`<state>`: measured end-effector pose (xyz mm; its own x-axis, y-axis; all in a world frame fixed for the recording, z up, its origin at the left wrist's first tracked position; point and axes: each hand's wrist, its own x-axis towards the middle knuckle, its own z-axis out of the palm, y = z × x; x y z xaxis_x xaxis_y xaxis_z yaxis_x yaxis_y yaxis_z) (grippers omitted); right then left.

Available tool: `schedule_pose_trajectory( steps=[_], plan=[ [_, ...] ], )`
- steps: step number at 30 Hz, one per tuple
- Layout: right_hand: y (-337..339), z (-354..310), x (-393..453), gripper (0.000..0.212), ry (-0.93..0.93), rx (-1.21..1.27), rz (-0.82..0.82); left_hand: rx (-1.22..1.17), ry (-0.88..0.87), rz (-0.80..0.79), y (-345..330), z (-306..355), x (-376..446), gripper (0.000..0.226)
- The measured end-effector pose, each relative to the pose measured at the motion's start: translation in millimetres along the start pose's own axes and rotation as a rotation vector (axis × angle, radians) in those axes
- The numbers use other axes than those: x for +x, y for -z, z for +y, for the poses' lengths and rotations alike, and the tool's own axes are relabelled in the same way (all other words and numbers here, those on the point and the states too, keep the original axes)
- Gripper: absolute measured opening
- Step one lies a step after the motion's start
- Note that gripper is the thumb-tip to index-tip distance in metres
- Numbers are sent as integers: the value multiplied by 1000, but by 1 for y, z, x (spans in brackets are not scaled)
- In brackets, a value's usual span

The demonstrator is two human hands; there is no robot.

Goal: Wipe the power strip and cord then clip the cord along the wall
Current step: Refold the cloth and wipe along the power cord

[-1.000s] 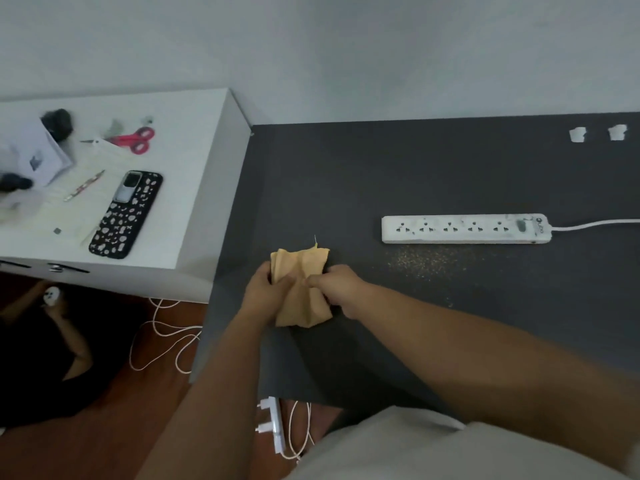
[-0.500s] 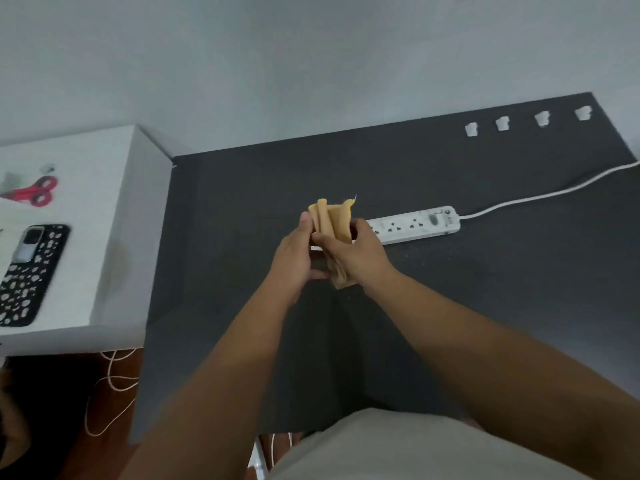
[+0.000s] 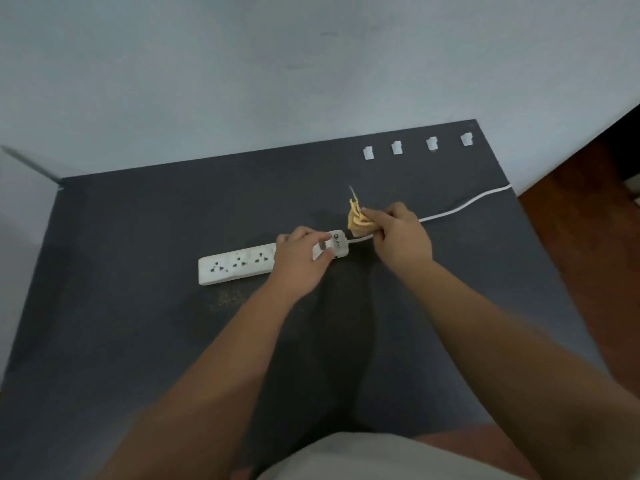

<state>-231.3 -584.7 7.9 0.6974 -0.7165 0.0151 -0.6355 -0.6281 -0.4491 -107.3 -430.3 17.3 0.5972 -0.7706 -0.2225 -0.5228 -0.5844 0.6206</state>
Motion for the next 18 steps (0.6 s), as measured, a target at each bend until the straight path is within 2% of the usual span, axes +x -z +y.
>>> schedule_pose_trajectory(
  steps=[3,5,10,12,14,16,18],
  plan=[
    [-21,0,4,40,-31,54,-229,169,62,39,-27,10,17,46],
    [-33,-3,8,35,-53,102,-307,189,113,80,-40,17,26,49],
    [-25,25,25,26,-7,34,-289,173,185,115,-54,20,31,52],
    [-6,59,31,23,-90,-2,-239,174,210,109,-55,22,30,51],
    [17,95,32,18,-248,-4,-140,185,224,105,-56,26,30,48],
    [27,102,30,16,-337,58,-45,204,215,130,-60,31,30,45],
    [18,76,26,20,-238,165,-32,220,160,160,-65,38,32,42]
  ],
)
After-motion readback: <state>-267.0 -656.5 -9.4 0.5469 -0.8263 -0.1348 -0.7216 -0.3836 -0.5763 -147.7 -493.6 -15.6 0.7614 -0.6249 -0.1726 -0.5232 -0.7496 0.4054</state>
